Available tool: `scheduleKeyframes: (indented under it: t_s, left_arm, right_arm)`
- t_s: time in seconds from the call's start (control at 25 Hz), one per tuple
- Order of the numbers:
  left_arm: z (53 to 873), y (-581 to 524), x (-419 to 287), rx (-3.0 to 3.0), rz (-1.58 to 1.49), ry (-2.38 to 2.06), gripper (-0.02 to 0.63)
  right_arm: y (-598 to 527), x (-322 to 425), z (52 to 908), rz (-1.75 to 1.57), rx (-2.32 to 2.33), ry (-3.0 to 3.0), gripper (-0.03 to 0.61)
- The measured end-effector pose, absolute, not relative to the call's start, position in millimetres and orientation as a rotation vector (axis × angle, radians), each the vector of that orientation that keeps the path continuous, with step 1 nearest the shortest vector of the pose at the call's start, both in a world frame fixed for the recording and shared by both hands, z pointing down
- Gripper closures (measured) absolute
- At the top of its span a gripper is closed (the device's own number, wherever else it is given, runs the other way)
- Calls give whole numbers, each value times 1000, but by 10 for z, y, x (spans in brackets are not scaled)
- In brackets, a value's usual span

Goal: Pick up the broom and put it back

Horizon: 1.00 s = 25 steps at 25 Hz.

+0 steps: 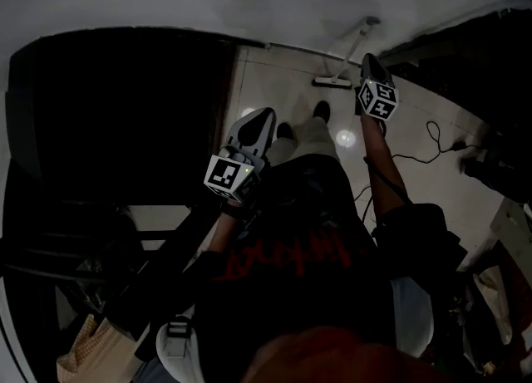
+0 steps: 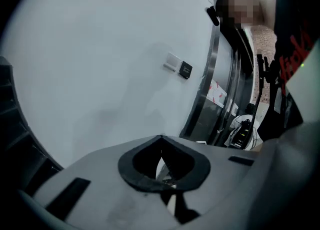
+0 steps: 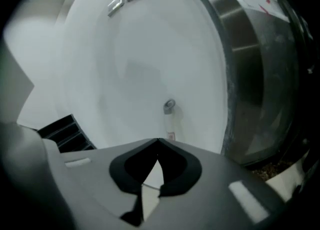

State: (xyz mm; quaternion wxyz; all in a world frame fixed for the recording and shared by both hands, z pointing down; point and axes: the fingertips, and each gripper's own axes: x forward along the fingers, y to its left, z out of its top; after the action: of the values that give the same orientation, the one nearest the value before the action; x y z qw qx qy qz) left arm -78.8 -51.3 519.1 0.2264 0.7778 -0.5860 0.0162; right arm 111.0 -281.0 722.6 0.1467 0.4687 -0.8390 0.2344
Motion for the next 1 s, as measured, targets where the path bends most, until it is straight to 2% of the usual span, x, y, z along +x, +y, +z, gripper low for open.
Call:
scheduleKeyframes:
  t_s: [0.16, 0.6, 0.72, 1.0]
  left_arm:
    - [5207, 8, -747, 2191, 12, -1554, 609]
    - [4600, 899, -519, 2482, -68, -1434, 609]
    - [4449, 967, -347, 2533, -51, -1403, 609]
    - [4271, 1022, -209, 2557, -131, -1521, 609]
  right_arm:
    - [-1757, 1278, 6809, 612, 1407, -2458, 578]
    - [483, 1210, 4381, -76, 1544, -2665, 578]
    - [688, 1270, 4134, -91, 1559, -2687, 578]
    - [688, 1438, 4152, -25, 1584, -2732, 578]
